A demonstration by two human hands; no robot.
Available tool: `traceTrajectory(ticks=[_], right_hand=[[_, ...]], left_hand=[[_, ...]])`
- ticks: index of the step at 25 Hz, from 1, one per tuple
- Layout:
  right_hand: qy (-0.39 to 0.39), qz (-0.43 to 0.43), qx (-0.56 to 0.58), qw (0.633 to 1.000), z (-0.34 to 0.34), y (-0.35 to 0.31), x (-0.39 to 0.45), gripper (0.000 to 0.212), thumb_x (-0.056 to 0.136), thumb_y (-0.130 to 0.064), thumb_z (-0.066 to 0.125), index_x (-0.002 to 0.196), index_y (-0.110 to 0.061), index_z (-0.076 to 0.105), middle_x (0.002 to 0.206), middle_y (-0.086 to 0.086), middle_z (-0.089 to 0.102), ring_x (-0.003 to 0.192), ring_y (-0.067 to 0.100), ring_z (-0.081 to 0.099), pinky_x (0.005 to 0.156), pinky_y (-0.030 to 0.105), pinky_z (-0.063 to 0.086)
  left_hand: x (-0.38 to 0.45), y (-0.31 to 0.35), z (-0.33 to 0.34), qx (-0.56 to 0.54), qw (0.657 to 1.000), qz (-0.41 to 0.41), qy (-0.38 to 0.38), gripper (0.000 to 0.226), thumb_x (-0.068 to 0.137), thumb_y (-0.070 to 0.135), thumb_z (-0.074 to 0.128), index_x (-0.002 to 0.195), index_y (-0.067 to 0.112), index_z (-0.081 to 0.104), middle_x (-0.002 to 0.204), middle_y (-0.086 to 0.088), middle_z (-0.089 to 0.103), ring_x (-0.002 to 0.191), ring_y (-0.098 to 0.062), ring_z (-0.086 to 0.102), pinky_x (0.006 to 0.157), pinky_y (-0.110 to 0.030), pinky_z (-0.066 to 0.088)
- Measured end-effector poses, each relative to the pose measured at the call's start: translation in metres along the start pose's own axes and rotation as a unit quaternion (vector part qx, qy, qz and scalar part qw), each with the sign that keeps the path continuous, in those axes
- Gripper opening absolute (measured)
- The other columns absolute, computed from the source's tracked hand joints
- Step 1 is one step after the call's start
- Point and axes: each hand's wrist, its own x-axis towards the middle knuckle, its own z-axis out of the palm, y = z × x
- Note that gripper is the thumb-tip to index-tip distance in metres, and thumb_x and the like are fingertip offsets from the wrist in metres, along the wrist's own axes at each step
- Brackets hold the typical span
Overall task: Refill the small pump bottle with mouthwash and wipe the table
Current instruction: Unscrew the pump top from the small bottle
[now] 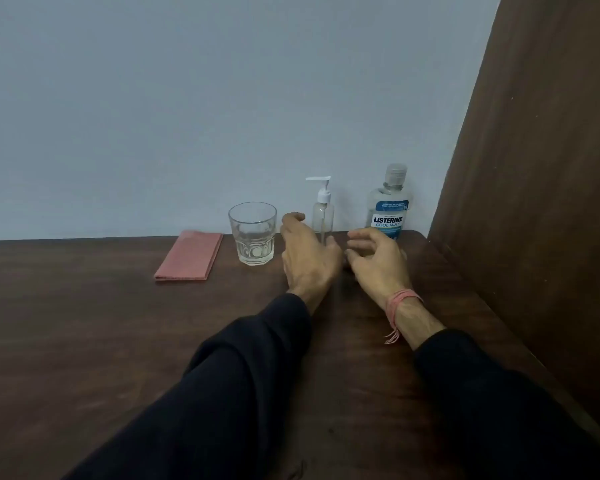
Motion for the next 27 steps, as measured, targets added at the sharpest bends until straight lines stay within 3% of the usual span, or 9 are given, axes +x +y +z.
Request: traceTrajectory(ticks=[3, 4, 8, 11, 14, 19, 23, 26, 27], right_hand=[[-0.002, -0.001, -0.002, 1.0, 0.001, 0.0, -0.002, 0.032, 0.098, -0.012, 0.077, 0.126, -0.027, 0.072, 0.12, -0.01, 0.077, 0.099, 0.003, 0.07, 0.09, 0.02, 0.057], [-0.005, 0.009, 0.008, 1.0, 0.001, -0.001, -0.005, 0.033, 0.099, -0.012, 0.076, 0.128, -0.025, 0.072, 0.122, -0.008, 0.077, 0.099, 0.004, 0.071, 0.09, 0.019, 0.056], [-0.035, 0.011, 0.032, 0.999, -0.014, -0.018, -0.029, 0.037, 0.099, -0.013, 0.077, 0.134, -0.024, 0.069, 0.123, -0.012, 0.075, 0.102, 0.008, 0.073, 0.099, 0.036, 0.063], [-0.067, -0.029, 0.074, 0.995, -0.024, -0.034, -0.069, 0.045, 0.097, -0.013, 0.077, 0.138, -0.027, 0.066, 0.13, -0.014, 0.071, 0.109, 0.008, 0.073, 0.091, 0.027, 0.065], [-0.071, -0.098, 0.132, 0.984, -0.023, -0.061, -0.119, 0.039, 0.096, -0.03, 0.084, 0.133, -0.029, 0.071, 0.126, -0.012, 0.076, 0.111, 0.005, 0.074, 0.085, 0.02, 0.06], [-0.087, -0.106, 0.204, 0.969, 0.008, -0.097, -0.178, 0.026, 0.086, -0.037, 0.092, 0.11, -0.03, 0.082, 0.106, -0.009, 0.083, 0.101, 0.011, 0.078, 0.081, 0.026, 0.062], [-0.121, -0.127, 0.195, 0.965, 0.012, -0.101, -0.188, 0.02, 0.094, -0.04, 0.085, 0.113, -0.033, 0.083, 0.105, -0.009, 0.082, 0.101, 0.015, 0.076, 0.083, 0.029, 0.059], [-0.141, -0.13, 0.211, 0.958, 0.012, -0.098, -0.188, 0.023, 0.1, -0.033, 0.08, 0.122, -0.027, 0.082, 0.11, -0.004, 0.082, 0.107, 0.021, 0.076, 0.096, 0.041, 0.061], [-0.146, -0.129, 0.224, 0.955, 0.012, -0.098, -0.188, 0.024, 0.1, -0.033, 0.079, 0.123, -0.025, 0.081, 0.111, -0.002, 0.082, 0.108, 0.023, 0.077, 0.098, 0.042, 0.061]], left_hand=[[0.012, -0.001, -0.001, 0.049, 0.998, -0.013, -0.045, 0.061, 0.108, 0.036, 0.079, 0.161, 0.022, 0.052, 0.153, 0.001, 0.071, 0.142, -0.035, 0.069, 0.112, -0.043, 0.05], [0.013, -0.002, -0.004, 0.065, 0.996, -0.008, -0.057, 0.055, 0.107, 0.042, 0.08, 0.156, 0.026, 0.059, 0.146, 0.004, 0.075, 0.141, -0.032, 0.07, 0.112, -0.041, 0.05], [-0.015, -0.003, -0.027, 0.12, 0.986, 0.064, -0.092, 0.046, 0.103, 0.048, 0.084, 0.143, 0.03, 0.073, 0.137, 0.01, 0.081, 0.133, -0.021, 0.075, 0.112, -0.041, 0.059], [-0.056, -0.012, -0.072, 0.115, 0.982, 0.092, -0.116, 0.048, 0.097, 0.05, 0.089, 0.139, 0.03, 0.078, 0.132, 0.016, 0.084, 0.131, -0.01, 0.077, 0.116, -0.043, 0.06], [-0.104, -0.03, -0.13, 0.084, 0.983, 0.091, -0.136, 0.051, 0.089, 0.057, 0.095, 0.132, 0.032, 0.083, 0.122, 0.022, 0.086, 0.126, 0.001, 0.077, 0.117, -0.043, 0.061], [-0.157, -0.049, -0.198, 0.087, 0.98, 0.09, -0.153, 0.048, 0.086, 0.063, 0.094, 0.125, 0.036, 0.087, 0.12, 0.029, 0.085, 0.125, 0.009, 0.076, 0.119, -0.042, 0.061], [-0.164, -0.048, -0.215, 0.089, 0.975, 0.085, -0.183, 0.048, 0.091, 0.065, 0.091, 0.129, 0.036, 0.087, 0.116, 0.025, 0.087, 0.116, 0.001, 0.077, 0.113, -0.048, 0.064], [-0.159, -0.049, -0.217, 0.098, 0.972, 0.091, -0.192, 0.043, 0.091, 0.063, 0.092, 0.124, 0.035, 0.09, 0.092, 0.039, 0.081, 0.114, 0.003, 0.075, 0.11, -0.058, 0.063], [-0.157, -0.05, -0.217, 0.092, 0.972, 0.09, -0.197, 0.041, 0.092, 0.061, 0.093, 0.123, 0.034, 0.09, 0.077, 0.045, 0.073, 0.115, 0.011, 0.064, 0.108, -0.061, 0.062]])
